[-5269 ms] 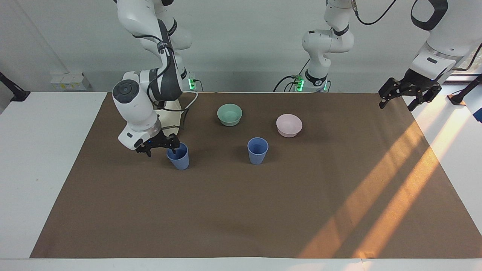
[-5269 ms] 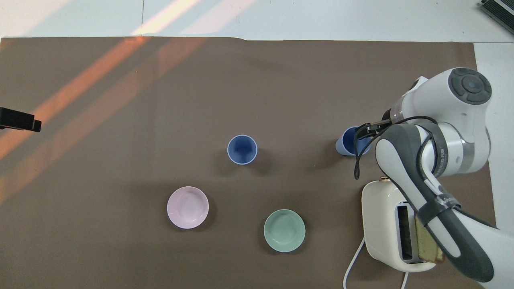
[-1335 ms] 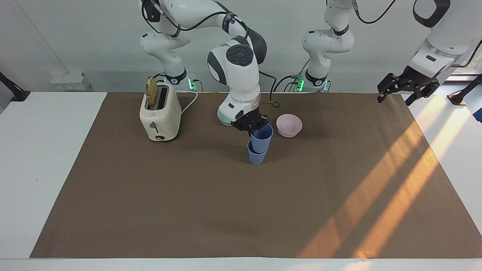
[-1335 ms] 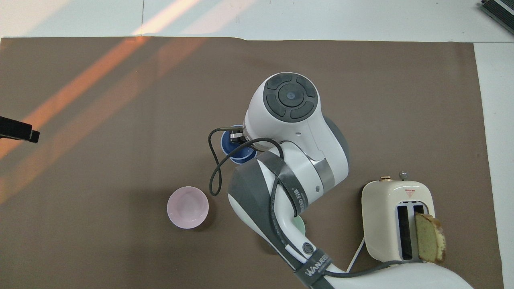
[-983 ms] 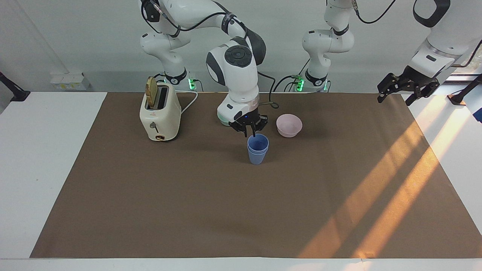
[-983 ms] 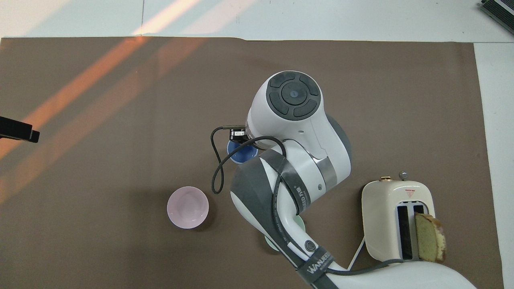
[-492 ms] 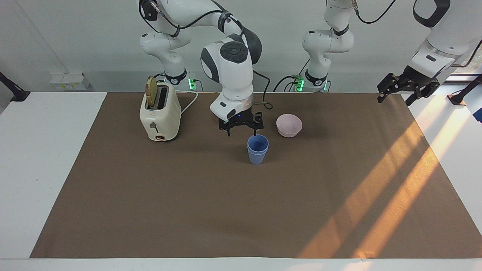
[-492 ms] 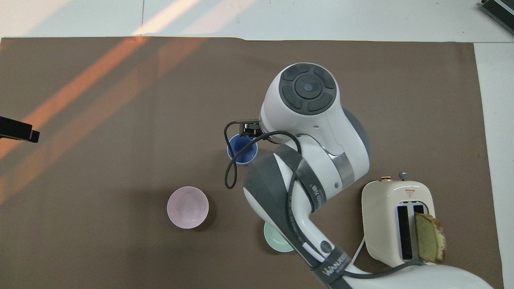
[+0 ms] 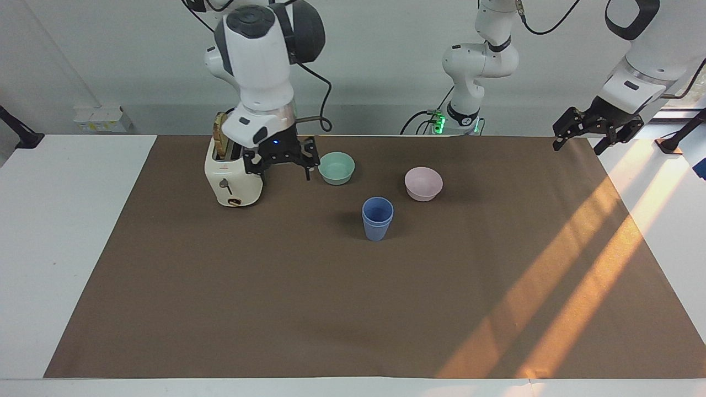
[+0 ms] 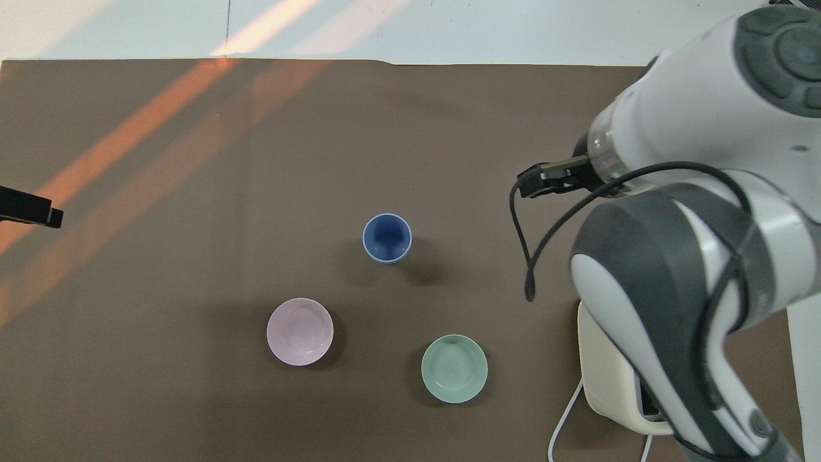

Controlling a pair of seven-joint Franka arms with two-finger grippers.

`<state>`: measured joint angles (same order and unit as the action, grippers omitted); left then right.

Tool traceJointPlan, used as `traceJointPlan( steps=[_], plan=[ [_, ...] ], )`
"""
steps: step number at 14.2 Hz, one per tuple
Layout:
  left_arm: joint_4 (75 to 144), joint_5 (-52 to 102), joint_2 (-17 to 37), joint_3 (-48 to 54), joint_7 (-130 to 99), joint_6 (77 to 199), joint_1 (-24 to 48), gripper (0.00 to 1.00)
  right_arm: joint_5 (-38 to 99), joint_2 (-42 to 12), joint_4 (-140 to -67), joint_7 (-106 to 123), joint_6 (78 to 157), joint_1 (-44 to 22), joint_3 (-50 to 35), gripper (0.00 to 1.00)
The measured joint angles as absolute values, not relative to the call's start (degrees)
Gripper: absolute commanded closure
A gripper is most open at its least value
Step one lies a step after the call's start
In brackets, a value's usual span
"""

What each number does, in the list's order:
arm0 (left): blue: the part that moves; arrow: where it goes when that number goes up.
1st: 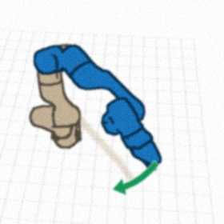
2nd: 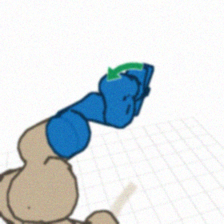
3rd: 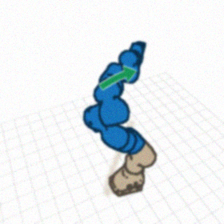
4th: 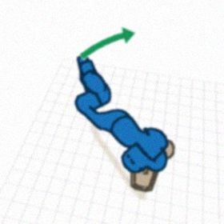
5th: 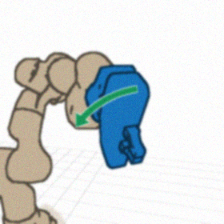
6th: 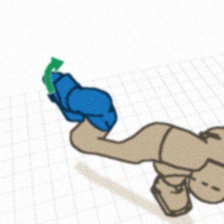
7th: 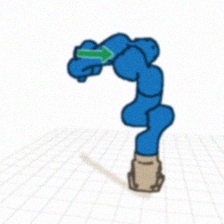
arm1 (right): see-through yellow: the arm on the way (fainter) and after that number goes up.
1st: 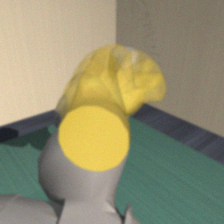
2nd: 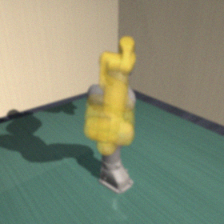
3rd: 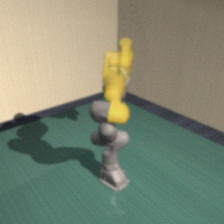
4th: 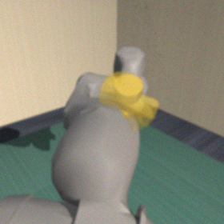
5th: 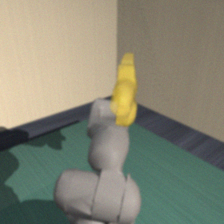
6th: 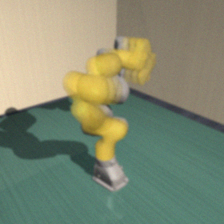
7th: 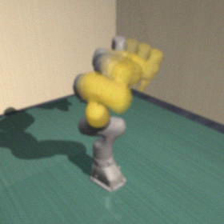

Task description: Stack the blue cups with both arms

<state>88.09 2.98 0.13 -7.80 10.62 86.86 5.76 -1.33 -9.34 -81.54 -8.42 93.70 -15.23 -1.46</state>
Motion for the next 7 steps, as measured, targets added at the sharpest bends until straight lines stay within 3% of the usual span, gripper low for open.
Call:
traceJointPlan(
  steps=[3, 7],
  plan=[
    [88.1, 3.0, 0.1, -7.8, 10.6, 86.9, 5.8, 0.0, -1.3, -7.7, -80.1, -6.3, 88.3, -12.1, -0.7, 0.0],
    [88.1, 3.0, 0.1, -7.8, 10.6, 86.9, 5.8, 0.0, -1.3, -7.8, -79.6, 1.8, 87.8, -5.8, 0.1, 0.0]
  ],
)
